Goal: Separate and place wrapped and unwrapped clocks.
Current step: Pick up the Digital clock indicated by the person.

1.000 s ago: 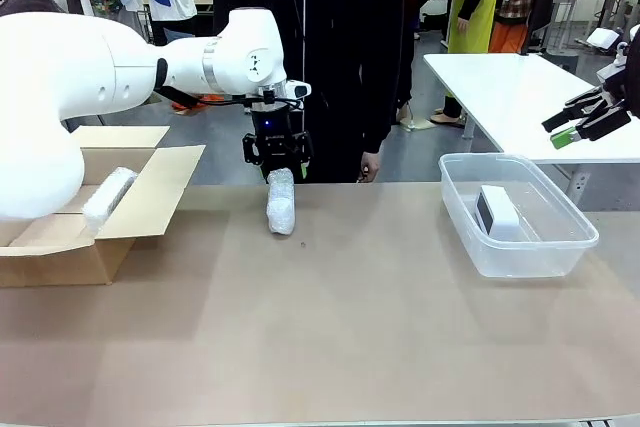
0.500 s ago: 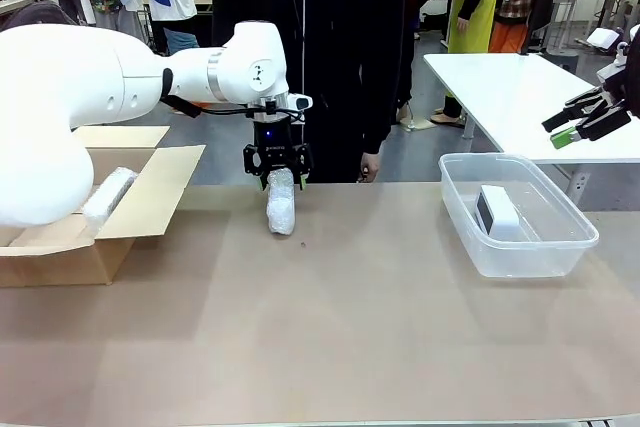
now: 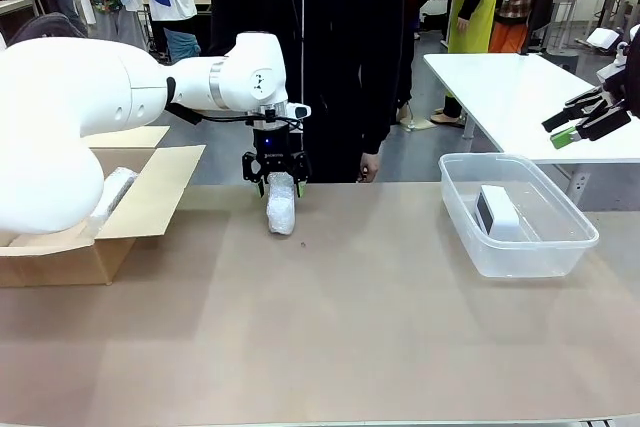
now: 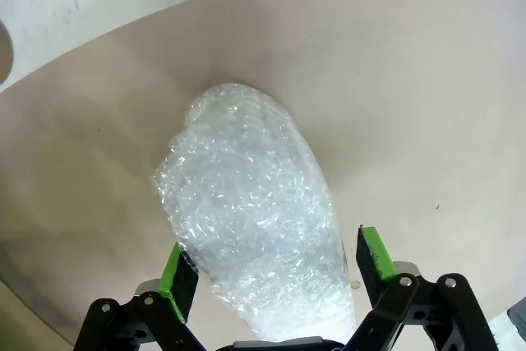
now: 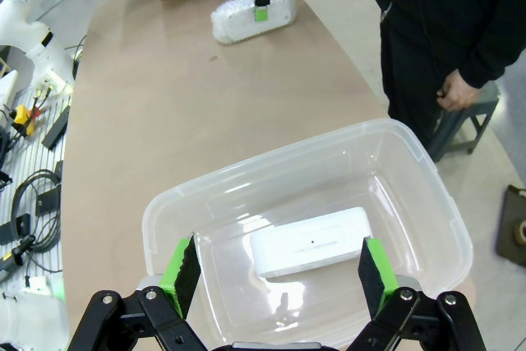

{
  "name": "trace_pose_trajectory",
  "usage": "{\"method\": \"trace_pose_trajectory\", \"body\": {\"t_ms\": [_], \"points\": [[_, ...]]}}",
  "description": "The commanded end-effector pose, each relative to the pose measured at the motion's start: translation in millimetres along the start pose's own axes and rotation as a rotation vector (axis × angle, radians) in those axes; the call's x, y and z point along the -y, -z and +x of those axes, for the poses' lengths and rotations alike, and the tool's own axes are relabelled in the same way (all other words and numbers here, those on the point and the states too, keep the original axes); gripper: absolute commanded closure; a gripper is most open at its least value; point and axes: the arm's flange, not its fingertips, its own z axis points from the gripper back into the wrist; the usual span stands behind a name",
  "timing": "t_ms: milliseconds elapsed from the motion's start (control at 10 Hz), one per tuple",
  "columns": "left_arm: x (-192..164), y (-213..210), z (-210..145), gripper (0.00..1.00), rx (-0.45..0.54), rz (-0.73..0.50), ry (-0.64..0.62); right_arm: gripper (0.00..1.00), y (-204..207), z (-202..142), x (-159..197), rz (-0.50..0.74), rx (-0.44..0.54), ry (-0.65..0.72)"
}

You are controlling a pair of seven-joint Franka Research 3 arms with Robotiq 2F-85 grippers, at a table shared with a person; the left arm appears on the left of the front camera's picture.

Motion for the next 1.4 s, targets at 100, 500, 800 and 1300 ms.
{"method": "trace_pose_trajectory", "body": {"t_ms": [100, 500, 800, 1300], "points": [[6.7, -10.0, 19.2, 0.0, 0.087, 0.052, -0.009, 0.0, 1.8, 0.6, -1.2, -0.01, -0.005, 0.007], [-0.1, -1.0, 3.2, 0.0, 0.021, 0.003, 0.001, 0.0, 1.8, 0.6, -1.2, -0.01, -0.005, 0.007], [-3.9, 0.5, 1.0, 0.2, 0.024, 0.023, 0.067, 0.0, 1.8, 0.6, -1.2, -0.01, -0.005, 0.007], [-5.0, 0.3, -0.6, 0.8, 0.016, 0.054, 0.084, 0.0, 1.8, 0.6, -1.2, -0.01, -0.005, 0.007]]}}
